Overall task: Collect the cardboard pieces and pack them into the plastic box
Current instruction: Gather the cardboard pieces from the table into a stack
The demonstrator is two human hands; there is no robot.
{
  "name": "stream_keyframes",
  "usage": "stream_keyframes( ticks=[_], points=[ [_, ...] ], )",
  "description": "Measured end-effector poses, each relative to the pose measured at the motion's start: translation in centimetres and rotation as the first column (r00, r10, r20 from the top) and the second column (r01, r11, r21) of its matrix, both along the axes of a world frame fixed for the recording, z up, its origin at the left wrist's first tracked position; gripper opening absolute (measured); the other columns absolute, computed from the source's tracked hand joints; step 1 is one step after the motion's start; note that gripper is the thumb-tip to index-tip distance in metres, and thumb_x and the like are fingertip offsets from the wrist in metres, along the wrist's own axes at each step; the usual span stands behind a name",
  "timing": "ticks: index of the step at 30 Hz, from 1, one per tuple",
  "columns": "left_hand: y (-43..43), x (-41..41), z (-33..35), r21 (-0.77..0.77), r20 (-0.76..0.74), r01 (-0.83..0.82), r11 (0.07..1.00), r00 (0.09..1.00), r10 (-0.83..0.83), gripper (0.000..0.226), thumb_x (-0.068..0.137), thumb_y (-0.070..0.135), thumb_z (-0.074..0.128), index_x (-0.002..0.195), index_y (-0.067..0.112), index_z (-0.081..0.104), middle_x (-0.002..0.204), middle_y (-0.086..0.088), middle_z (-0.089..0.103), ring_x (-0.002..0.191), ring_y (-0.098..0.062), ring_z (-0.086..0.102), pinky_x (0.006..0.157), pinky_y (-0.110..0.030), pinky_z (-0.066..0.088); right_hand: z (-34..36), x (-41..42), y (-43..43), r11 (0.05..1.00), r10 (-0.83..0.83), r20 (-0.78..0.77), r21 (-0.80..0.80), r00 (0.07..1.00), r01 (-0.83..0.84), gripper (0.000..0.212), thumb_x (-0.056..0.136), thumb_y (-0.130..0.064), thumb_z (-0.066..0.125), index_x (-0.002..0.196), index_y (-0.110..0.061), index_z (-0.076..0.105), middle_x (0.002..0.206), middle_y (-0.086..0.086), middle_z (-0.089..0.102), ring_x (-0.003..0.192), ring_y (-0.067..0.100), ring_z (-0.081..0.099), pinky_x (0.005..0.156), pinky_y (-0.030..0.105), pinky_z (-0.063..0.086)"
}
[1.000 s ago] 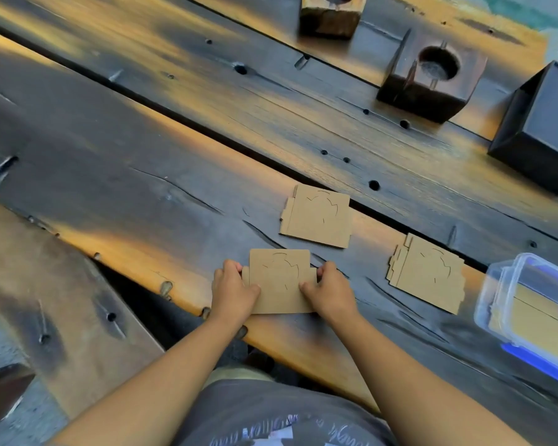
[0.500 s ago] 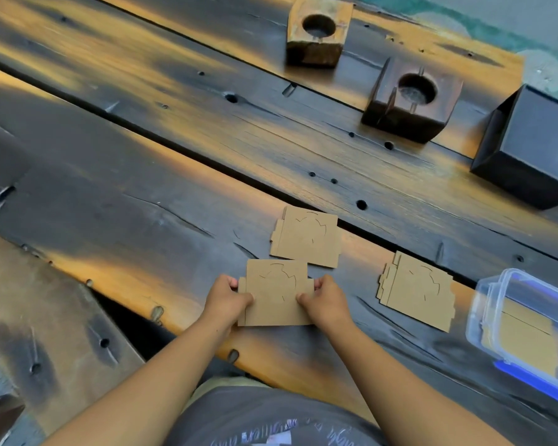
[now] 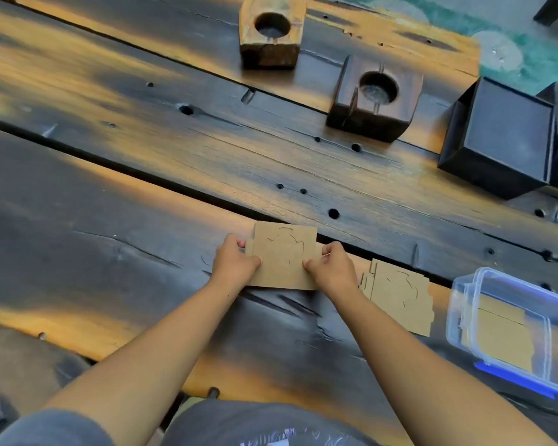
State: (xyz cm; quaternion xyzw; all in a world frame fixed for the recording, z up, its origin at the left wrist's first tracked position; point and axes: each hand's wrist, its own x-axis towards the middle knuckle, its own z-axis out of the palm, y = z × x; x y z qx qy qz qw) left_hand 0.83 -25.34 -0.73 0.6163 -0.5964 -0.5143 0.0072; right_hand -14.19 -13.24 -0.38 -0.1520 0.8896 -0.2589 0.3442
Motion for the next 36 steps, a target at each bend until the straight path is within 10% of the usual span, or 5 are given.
stream_keyframes(
  ticks=[14,18,27,36],
  points=[
    [-1.3,-2.6,-1.4,-0.054,0.151,0.072,0.996,0.986,-0.063,0.031,0.077,0.018,0.069,0.101,0.015,0.051,0.114,-0.012,0.056,0.102,-0.031,0.059,0.084,-0.042,0.054,-2.1,-1.4,-1.6,0.998,0.037,0.027,0.053,0.999,-0.039,0.032,0.082,-0.029,0.071,0.098,-0.017,0.047,0.092,-0.002,0.056,0.084,0.018,0.055,0.053,0.023,0.032],
    [-1.2,-2.6,-1.1,-0.050,0.167,0.052,0.997,0.985,-0.043,0.040,0.077,0.020,0.070,0.109,0.016,0.045,0.117,-0.009,0.047,0.111,-0.031,0.052,0.090,-0.041,0.051,-2.0,-1.4,-1.3,0.999,0.026,0.029,0.033,0.999,-0.027,0.047,0.080,-0.037,0.072,0.114,-0.015,0.049,0.112,0.003,0.055,0.097,0.020,0.056,0.074,0.030,0.043],
    [0.6,-2.4,-0.9,0.280,0.055,-0.199,0.939,0.980,0.191,0.044,0.080,0.010,0.072,0.121,0.004,0.057,0.122,-0.017,0.064,0.107,-0.033,0.061,0.090,-0.039,0.051,-1.6,-0.4,-0.7,0.993,-0.099,0.133,0.078,0.986,0.089,0.041,0.081,-0.025,0.071,0.116,-0.008,0.056,0.123,0.013,0.059,0.104,0.028,0.060,0.084,0.035,0.051],
    [5.2,-6.1,0.5,0.299,-0.087,-0.083,0.951,0.990,0.114,0.042,0.072,0.006,0.073,0.112,0.002,0.061,0.113,-0.020,0.069,0.103,-0.036,0.067,0.089,-0.049,0.058,1.1,-3.3,5.5,0.975,-0.221,0.088,-0.004,0.971,0.222,0.036,0.077,-0.023,0.067,0.109,-0.015,0.055,0.118,0.012,0.062,0.104,0.031,0.061,0.091,0.046,0.054]
  ],
)
